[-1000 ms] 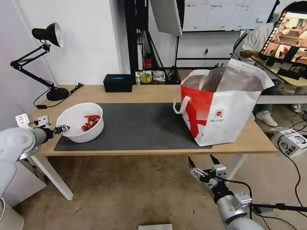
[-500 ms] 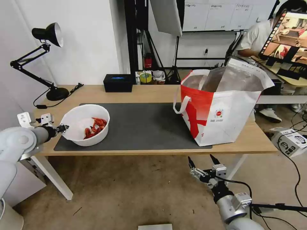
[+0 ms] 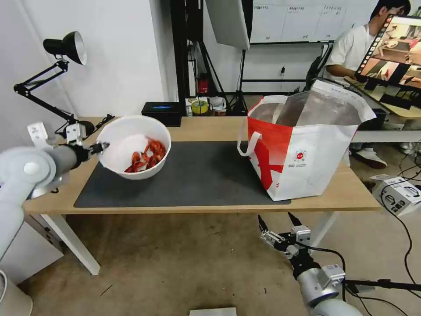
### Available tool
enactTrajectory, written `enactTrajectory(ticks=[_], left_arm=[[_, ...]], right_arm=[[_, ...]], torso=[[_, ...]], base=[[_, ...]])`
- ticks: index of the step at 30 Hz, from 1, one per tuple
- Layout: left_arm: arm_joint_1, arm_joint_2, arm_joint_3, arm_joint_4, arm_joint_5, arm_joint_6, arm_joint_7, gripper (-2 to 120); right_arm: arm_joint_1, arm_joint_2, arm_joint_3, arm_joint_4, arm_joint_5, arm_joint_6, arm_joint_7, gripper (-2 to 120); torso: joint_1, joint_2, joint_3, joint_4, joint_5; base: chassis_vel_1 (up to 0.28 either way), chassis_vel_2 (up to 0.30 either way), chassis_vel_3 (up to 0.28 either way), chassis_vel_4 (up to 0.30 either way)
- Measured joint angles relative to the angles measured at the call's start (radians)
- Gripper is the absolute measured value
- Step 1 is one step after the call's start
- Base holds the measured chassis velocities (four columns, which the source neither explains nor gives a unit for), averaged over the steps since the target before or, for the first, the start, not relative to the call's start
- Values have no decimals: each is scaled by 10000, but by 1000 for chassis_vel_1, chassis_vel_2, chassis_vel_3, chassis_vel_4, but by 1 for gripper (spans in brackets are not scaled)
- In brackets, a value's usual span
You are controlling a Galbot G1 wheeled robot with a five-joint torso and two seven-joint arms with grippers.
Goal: Pick up the trash from the table and place it into the takeout bag.
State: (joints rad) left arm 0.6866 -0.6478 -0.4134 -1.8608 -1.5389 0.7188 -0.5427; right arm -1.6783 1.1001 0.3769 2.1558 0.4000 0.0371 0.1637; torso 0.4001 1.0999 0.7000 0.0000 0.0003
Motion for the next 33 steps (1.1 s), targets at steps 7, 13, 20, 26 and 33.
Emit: enactTrajectory(ticks=[7,13,20,26,33], left_arm=[[-1799,-265,1334,-15,-529,-164,-231,0],[-3849,-947,2923,319,-818,-426,-344,0],[-5290,-2214,4177,817,-1036,-881,-353,0],[-6514,-3573,4988,1683,-1038,-1250,-641,0],[-7650,-5132,5997,2867,-767,-2366,-1129,0]], right_arm=[[1,-1,0,0,0,0,0,100],[1,-1,1,0,0,0,1,100],[0,-1,0,0,0,0,0,100],[0,-1,0,0,1,0,0,100],[0,-1,0,0,1,0,0,100]], torso=[[-1,0,1,1,1],[0,0,0,2,-2],[0,0,1,-1,2],[-1,-1,1,1,0],[0,-1,2,-2,1]], base=[[0,0,0,0],[0,0,0,0],[0,0,0,0],[0,0,0,0],[0,0,0,0]])
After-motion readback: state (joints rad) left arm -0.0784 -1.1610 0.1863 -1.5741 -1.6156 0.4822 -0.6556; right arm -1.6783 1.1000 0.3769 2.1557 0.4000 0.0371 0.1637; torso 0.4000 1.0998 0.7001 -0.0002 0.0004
